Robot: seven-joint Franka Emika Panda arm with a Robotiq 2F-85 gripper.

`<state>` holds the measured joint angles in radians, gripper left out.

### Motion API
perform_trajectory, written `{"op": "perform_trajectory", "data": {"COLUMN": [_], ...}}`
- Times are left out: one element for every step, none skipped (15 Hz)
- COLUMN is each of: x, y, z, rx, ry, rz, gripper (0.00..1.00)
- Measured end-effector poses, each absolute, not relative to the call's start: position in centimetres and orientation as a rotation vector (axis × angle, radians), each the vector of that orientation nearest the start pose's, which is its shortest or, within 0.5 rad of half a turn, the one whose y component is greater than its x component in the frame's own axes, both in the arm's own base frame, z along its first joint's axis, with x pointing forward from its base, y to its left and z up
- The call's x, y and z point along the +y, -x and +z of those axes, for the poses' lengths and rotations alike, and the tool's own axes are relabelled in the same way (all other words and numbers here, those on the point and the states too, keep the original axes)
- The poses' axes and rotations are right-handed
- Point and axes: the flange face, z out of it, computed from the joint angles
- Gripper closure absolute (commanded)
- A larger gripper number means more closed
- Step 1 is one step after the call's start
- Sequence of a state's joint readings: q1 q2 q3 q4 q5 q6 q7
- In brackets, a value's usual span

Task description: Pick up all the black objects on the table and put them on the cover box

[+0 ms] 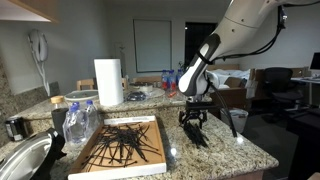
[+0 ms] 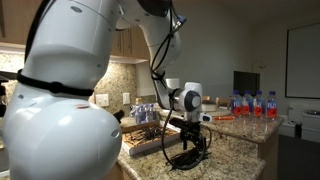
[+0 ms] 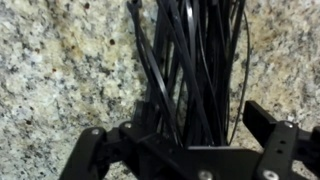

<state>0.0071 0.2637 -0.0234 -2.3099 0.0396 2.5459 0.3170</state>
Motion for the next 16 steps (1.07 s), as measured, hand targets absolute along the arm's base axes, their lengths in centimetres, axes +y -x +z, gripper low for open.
{"op": "perform_trajectory", "data": {"x": [-1.0, -1.1, -1.1, -1.1, -1.0, -0.8, -0.6, -0.4, -0.2, -0.1, -0.1, -0.1, -0.1, -0.2, -0.2, -0.3], "y": [-52.3, -52.2, -52.2, -52.1, -52.1, -52.1, -52.1, -52.1, -52.2, -52.2, -52.2, -52.2, -52.2, -52.2, -52.2, -52.2], "z": [22.6, 22.4, 22.2, 22.1, 22.0, 21.9, 21.8, 21.7, 21.7, 21.7, 21.7, 21.7, 21.7, 21.7, 21.7, 21.7], "rx": [0.571, 0.573, 0.578, 0.588, 0.603, 0.613, 0.625, 0.636, 0.644, 0.651, 0.654, 0.654, 0.655, 0.657, 0.658, 0.659], "ry": [3.079, 3.08, 3.078, 3.071, 3.057, 3.042, 3.023, 3.004, 2.99, 2.982, 2.979, 2.979, 2.979, 2.979, 2.979, 2.98], "rz": [0.053, 0.061, 0.067, 0.073, 0.079, 0.085, 0.089, 0.093, 0.095, 0.095, 0.095, 0.095, 0.095, 0.095, 0.096, 0.096], "gripper": [0.0, 0.0, 0.0, 0.0, 0.0, 0.0, 0.0, 0.0, 0.0, 0.0, 0.0, 0.0, 0.0, 0.0, 0.0, 0.0]}}
